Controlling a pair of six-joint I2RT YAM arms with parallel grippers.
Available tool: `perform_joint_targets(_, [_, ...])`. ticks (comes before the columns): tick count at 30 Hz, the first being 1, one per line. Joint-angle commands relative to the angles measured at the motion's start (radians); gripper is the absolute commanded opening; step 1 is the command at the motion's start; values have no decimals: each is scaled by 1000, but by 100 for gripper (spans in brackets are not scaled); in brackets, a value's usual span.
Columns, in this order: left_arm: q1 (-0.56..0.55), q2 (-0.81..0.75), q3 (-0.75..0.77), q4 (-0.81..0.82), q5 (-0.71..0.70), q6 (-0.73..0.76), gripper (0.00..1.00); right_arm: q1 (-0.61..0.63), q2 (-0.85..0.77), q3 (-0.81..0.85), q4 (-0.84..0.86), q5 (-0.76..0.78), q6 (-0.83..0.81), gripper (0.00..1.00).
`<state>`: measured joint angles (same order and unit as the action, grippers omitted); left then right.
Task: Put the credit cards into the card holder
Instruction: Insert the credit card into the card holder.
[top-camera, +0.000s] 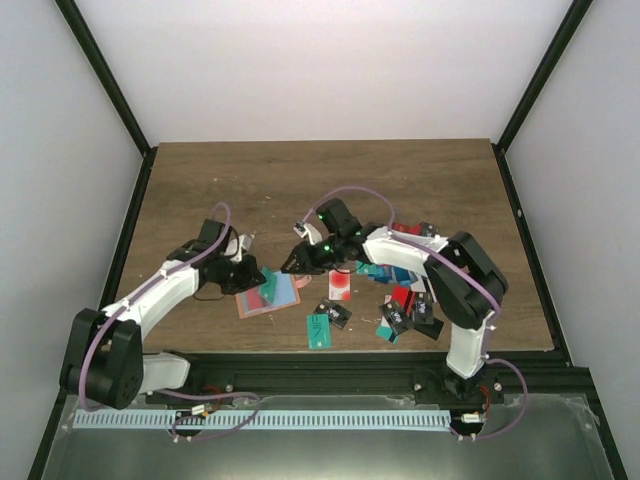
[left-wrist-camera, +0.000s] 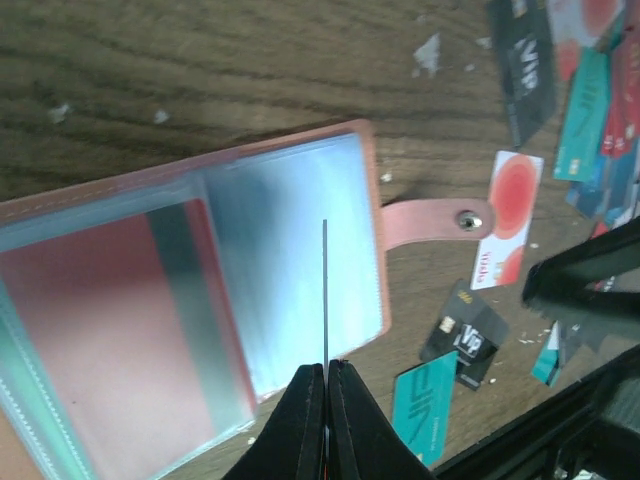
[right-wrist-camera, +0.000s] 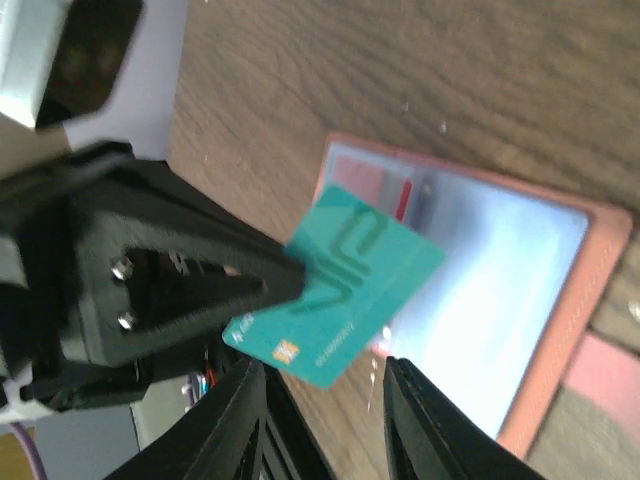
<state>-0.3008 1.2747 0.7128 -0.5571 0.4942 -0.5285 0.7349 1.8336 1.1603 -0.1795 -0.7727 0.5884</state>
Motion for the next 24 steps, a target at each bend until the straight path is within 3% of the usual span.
perform_joint_targets(1, [12,25,-40,50,-44,-21,4,11,80,114,6,8,14,35])
perform_joint_targets(12, [53,9,-104,63,-71,-35,4,12,249,183,-30,16,0,30])
perform_joint_targets(24, [54,-57,-143,56,-82,-92,4,9,274,122,-93,98,-18,25])
